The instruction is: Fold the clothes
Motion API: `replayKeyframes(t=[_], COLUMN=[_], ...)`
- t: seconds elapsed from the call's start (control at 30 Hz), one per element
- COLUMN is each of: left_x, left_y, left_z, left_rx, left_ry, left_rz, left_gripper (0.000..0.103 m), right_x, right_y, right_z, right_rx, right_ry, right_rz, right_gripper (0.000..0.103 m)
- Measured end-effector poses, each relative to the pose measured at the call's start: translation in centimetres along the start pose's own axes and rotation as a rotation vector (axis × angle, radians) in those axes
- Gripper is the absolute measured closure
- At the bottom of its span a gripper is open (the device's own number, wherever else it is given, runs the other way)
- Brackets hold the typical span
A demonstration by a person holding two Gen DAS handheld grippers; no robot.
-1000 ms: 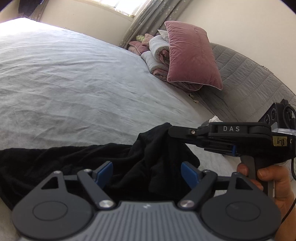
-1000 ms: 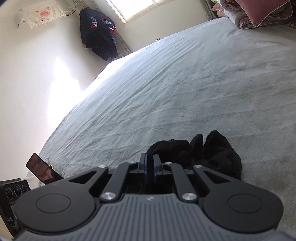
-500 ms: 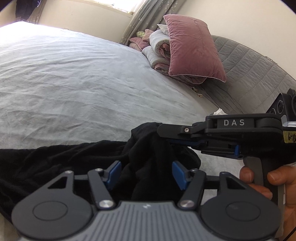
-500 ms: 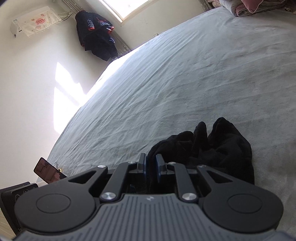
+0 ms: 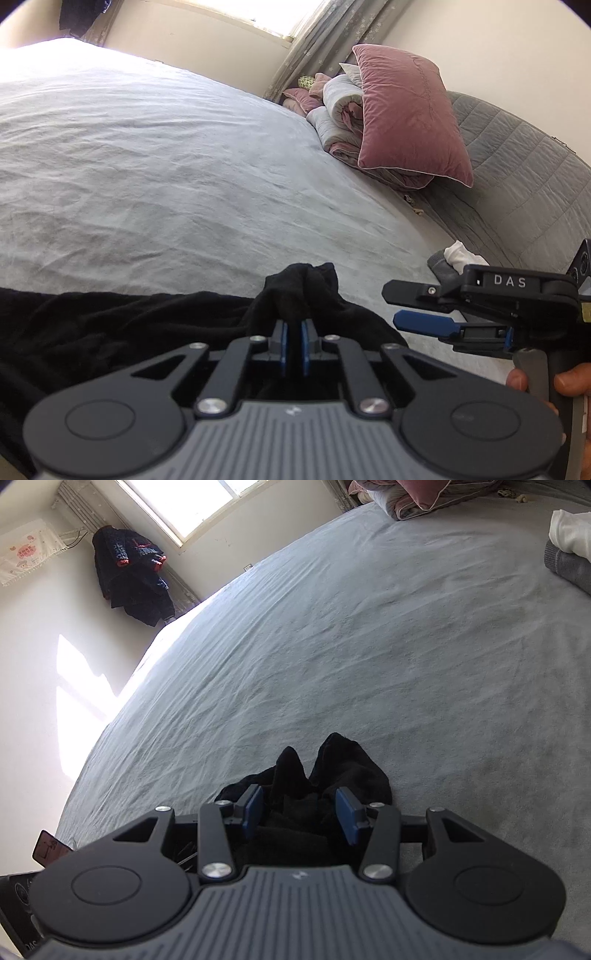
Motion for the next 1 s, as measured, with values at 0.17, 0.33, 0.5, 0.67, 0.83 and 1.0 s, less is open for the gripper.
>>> replayKeyframes(t=[0.17,0.33,0.5,0.67,0.83,1.0], left_x=[1.9,3.3,3.6,3.5,2.7,1.3], left_y=[-1.5,-3.1,-4.4,-5.4,-4.7,-3.1], left_z=[3.4,6.8,9.7,12.0,10.7,8.2], left_rx=[0.086,0.181,0.267,0.298,0.158,0.078], left_ry=[-0.080,-0.159,-0.211,-0.250,-0.248,-0.190], left_rz=[-0.069,-0.124,-0.150,-0.140,-0.062,0.042], left_gripper=[0.097,0.097,0.099,0.100,0.064,0.044], right_x=[-0.1,-0.7,-1.3,-2.3,-2.8,-0.9], right_y=[-0.5,-0.2,0.6,2.2,2.7,0.1], right_z=[-0.8,-0.9,-0.9,-1.3,-1.1,-0.3], right_rx=[-0.013,-0.024,-0.036,-0.063,-0.072,-0.081], right_ry=[-0.003,-0.023,-0.050,-0.087,-0.129,-0.196], right_rz=[0.005,0.030,0.059,0.110,0.122,0.003], right_gripper=[0.055,0.055,0.055,0.055,0.094,0.099])
Point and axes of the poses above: each gripper's, at about its wrist camera, not at the fingertips, and y roughly the way its jaws point, z to its left, x to its top, the point moved 9 cm from there along y, roughly the way its jaws point, and after that the axes turned 4 degrees about x, right-handed, at the moved point
